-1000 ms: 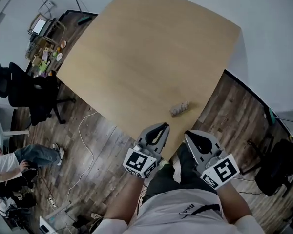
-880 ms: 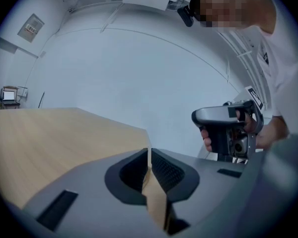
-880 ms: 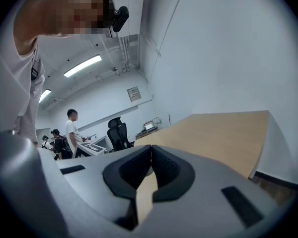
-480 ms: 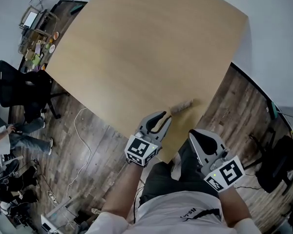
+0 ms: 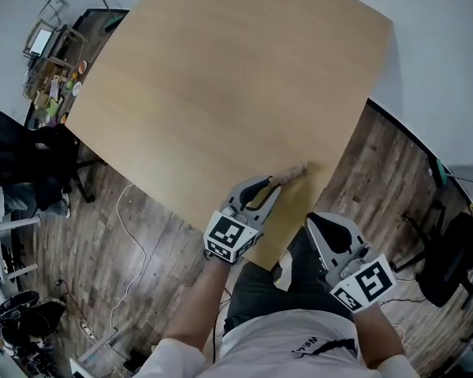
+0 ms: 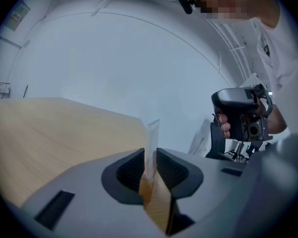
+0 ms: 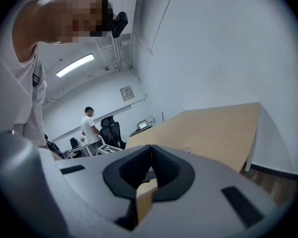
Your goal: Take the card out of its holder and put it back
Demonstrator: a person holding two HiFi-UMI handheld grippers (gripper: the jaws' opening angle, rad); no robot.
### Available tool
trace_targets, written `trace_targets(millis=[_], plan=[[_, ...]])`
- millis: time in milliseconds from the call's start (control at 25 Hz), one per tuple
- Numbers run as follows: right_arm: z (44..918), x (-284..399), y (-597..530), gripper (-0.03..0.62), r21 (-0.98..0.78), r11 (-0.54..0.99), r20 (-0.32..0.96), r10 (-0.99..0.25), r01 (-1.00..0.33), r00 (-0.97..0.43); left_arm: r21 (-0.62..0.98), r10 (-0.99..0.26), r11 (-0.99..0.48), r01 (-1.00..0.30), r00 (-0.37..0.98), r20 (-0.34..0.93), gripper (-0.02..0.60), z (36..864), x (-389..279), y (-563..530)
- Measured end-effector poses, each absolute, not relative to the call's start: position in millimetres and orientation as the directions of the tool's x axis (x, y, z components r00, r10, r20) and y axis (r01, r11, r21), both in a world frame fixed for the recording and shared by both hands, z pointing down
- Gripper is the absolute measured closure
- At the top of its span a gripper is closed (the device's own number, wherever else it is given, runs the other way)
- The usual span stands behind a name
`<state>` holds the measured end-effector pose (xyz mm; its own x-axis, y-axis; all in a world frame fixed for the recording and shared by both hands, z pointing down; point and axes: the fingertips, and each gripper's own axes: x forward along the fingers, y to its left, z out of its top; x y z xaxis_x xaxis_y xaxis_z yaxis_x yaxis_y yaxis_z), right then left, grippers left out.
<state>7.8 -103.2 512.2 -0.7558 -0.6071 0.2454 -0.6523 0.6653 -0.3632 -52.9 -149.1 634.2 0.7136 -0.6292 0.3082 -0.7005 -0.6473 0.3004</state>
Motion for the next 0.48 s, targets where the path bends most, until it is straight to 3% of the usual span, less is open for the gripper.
trace_targets(millis=[480], plan=[[513.9, 17.5, -103.0, 0.58, -0.361, 0.647, 0.251, -0.627, -0.672, -0.738, 0.285, -0.625, -0.674, -0.681, 0.732, 0.272, 0.555, 626.3, -45.7, -155.7]])
